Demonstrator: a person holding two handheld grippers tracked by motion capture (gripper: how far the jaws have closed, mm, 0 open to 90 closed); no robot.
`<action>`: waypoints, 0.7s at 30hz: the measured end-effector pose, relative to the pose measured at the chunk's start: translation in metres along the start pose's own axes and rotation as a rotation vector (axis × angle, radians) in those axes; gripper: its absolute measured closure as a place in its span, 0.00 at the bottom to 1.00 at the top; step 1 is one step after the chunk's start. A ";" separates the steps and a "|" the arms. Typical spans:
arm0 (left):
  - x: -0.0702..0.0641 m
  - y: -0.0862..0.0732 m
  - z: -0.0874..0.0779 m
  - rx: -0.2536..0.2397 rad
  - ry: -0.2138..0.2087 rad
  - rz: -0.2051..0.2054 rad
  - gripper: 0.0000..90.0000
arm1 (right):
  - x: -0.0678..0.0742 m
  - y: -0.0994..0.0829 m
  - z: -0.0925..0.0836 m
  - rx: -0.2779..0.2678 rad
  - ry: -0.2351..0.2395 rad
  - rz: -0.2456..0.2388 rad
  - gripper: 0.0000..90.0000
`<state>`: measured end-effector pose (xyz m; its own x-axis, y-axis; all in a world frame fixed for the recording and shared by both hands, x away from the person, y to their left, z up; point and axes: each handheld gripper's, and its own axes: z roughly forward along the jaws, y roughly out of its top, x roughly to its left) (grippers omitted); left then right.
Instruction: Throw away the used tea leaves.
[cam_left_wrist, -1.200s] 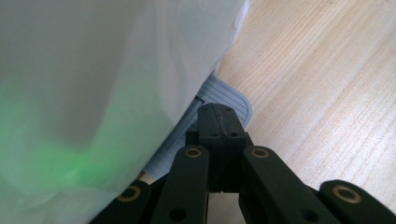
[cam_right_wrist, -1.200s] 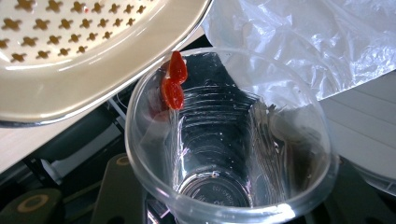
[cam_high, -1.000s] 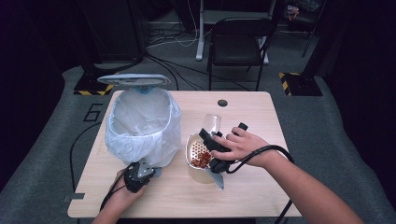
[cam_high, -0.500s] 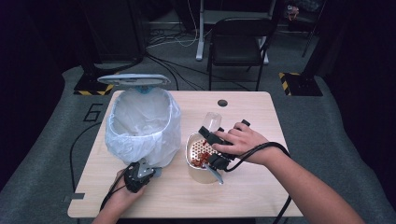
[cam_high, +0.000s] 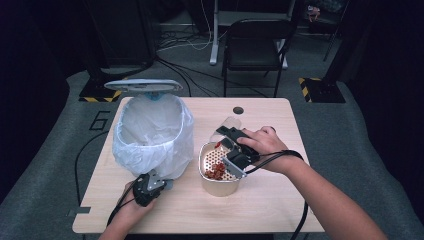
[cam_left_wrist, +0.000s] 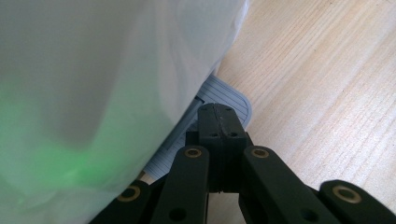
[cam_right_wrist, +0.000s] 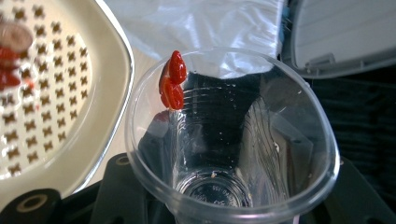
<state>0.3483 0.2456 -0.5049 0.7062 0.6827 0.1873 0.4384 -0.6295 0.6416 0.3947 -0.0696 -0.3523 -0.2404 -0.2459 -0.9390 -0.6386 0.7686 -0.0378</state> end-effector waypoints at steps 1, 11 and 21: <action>0.000 0.000 0.000 -0.001 0.002 0.000 1.00 | -0.001 -0.001 -0.001 -0.010 0.002 0.032 0.55; 0.000 0.000 0.000 -0.003 0.001 -0.001 1.00 | -0.002 -0.012 0.002 -0.085 0.010 0.340 0.55; 0.000 0.000 0.000 -0.002 0.001 -0.001 1.00 | -0.001 -0.025 0.004 -0.155 0.019 0.656 0.55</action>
<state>0.3482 0.2457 -0.5051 0.7053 0.6836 0.1875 0.4376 -0.6280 0.6435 0.4142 -0.0861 -0.3520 -0.6265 0.2316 -0.7442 -0.4527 0.6691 0.5893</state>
